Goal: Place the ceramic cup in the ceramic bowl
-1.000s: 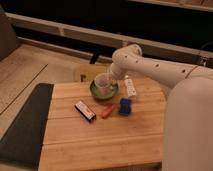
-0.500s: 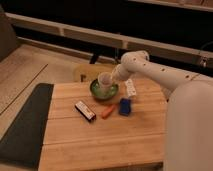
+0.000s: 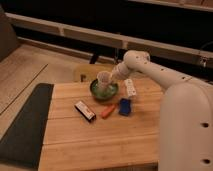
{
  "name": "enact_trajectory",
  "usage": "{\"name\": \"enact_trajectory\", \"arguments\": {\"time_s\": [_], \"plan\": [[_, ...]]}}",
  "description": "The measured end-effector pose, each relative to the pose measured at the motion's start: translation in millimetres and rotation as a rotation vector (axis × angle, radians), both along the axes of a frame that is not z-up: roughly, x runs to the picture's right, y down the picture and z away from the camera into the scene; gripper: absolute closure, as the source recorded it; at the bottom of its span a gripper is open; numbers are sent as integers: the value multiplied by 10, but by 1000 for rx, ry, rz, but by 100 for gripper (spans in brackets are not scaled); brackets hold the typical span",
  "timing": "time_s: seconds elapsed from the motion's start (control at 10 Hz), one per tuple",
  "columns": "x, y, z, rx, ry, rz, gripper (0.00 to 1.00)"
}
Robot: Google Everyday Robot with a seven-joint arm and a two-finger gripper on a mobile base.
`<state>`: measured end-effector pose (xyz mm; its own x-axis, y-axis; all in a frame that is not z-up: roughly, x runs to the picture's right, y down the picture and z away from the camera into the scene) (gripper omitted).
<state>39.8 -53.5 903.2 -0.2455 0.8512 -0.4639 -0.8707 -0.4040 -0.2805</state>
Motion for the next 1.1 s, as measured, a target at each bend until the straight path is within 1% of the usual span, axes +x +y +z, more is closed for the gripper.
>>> {"name": "enact_trajectory", "arguments": {"time_s": [0.2, 0.3, 0.5, 0.7, 0.8, 0.9, 1.0, 1.1], "plan": [[-117, -7, 129, -17, 28, -38, 24], [-161, -3, 173, -26, 42, -56, 20], [-181, 101, 292, -58, 69, -75, 20], [-159, 191, 358, -81, 78, -65, 20], [-156, 169, 342, -77, 71, -49, 20], [-189, 98, 268, -61, 52, -36, 20], [-241, -66, 75, -24, 23, -38, 20], [-279, -224, -164, 12, 4, -57, 20]]}}
